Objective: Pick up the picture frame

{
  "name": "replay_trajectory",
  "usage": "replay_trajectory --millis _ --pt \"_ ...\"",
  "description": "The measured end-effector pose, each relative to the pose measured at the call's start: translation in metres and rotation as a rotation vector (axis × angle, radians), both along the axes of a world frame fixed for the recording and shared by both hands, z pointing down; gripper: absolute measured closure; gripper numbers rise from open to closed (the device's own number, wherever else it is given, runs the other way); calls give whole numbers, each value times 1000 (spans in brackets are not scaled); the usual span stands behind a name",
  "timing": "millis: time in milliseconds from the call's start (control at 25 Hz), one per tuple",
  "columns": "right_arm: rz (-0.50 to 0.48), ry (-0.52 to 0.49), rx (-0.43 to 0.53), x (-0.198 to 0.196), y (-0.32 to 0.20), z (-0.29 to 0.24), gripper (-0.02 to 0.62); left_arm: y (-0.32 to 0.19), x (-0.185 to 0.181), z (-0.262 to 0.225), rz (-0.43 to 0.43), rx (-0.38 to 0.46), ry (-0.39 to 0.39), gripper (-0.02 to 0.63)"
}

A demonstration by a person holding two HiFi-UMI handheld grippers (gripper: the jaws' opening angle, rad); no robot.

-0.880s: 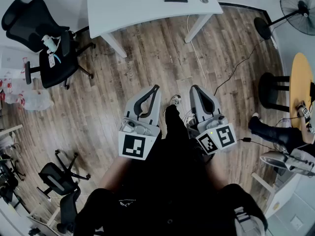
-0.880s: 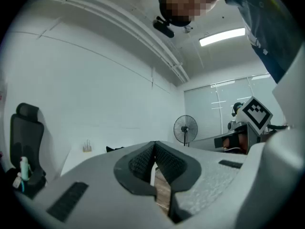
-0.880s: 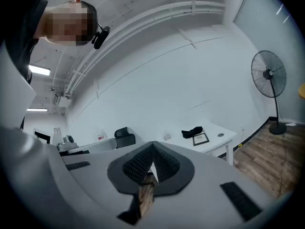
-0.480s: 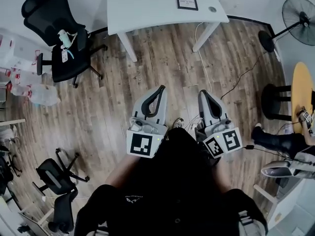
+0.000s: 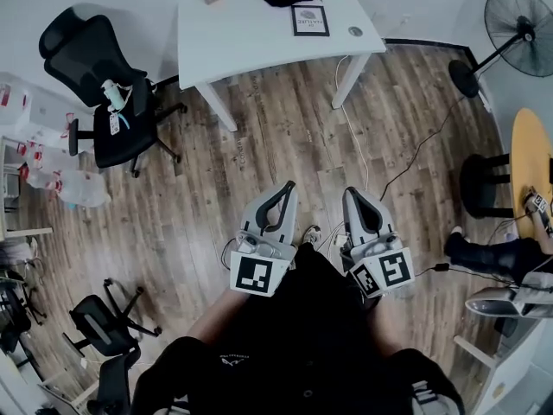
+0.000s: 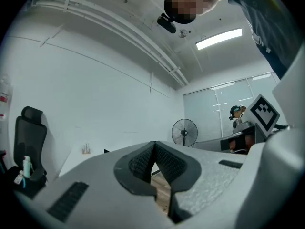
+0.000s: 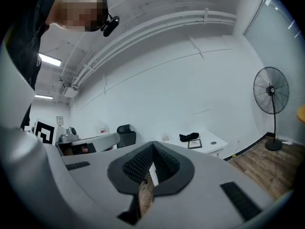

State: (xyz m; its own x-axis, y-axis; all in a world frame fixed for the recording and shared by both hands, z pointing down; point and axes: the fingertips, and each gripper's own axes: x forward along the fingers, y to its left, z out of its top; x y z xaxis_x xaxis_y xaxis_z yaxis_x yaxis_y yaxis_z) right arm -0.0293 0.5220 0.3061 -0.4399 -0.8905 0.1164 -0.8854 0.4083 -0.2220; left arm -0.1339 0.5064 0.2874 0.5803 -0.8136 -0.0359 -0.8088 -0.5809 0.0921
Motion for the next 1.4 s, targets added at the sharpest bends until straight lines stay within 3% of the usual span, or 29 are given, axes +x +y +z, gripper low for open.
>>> replay_trajectory --millis 240,480,720,1040,1400 --pt "-7 -15 84 26 -3 -17 597 -3 32 -14 -4 18 6 598" --pt "1 -5 34 71 -5 -3 597 -11 53 1 -75 -24 9 598" --pt "39 -55 7 103 -24 4 597 -30 63 -3 -98 6 -15 600" --pt "-23 -10 57 82 -76 -5 597 -78 59 7 -117 1 6 599" --pt "7 -10 52 77 -138 -7 597 -147 58 8 -104 7 32 599"
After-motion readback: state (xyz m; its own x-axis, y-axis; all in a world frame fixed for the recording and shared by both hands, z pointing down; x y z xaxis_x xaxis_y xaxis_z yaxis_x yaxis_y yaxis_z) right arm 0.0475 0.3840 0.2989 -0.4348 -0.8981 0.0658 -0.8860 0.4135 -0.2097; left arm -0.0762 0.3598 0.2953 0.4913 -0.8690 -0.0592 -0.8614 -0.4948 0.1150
